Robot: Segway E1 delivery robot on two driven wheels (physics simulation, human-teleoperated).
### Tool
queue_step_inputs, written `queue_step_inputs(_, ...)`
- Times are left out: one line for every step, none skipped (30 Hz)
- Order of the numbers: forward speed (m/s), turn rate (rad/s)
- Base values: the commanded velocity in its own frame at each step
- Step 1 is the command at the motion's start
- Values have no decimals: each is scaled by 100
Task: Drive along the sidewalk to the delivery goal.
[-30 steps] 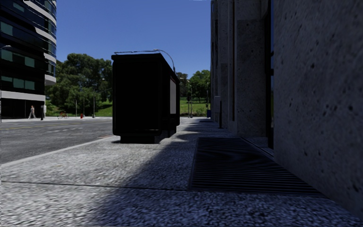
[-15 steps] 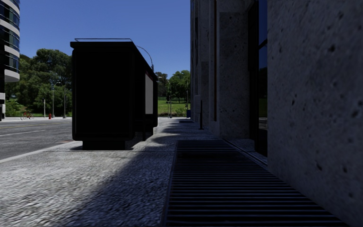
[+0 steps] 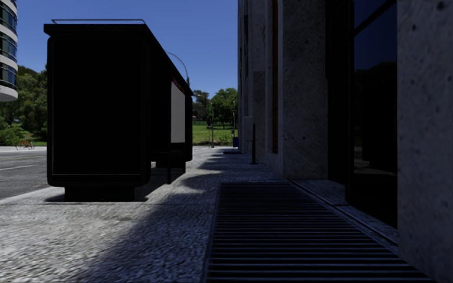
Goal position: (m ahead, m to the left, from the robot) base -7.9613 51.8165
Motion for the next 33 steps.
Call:
queue_step_inputs(200,0)
queue_step_inputs(200,0)
queue_step_inputs(200,0)
queue_step_inputs(200,0)
queue_step_inputs(200,0)
queue_step_inputs(200,0)
queue_step_inputs(200,0)
queue_step_inputs(200,0)
queue_step_inputs(200,0)
queue_step_inputs(200,0)
queue_step_inputs(200,0)
queue_step_inputs(200,0)
queue_step_inputs(200,0)
queue_step_inputs(200,0)
queue_step_inputs(200,0)
queue_step_inputs(200,0)
queue_step_inputs(200,0)
queue_step_inputs(200,0)
queue_step_inputs(200,0)
queue_step_inputs(200,0)
queue_step_inputs(200,0)
queue_step_inputs(200,0)
queue_step_inputs(200,0)
queue_step_inputs(200,0)
queue_step_inputs(200,0)
queue_step_inputs(200,0)
queue_step_inputs(200,0)
queue_step_inputs(200,0)
queue_step_inputs(200,0)
queue_step_inputs(200,0)
queue_step_inputs(200,0)
queue_step_inputs(200,0)
queue_step_inputs(200,0)
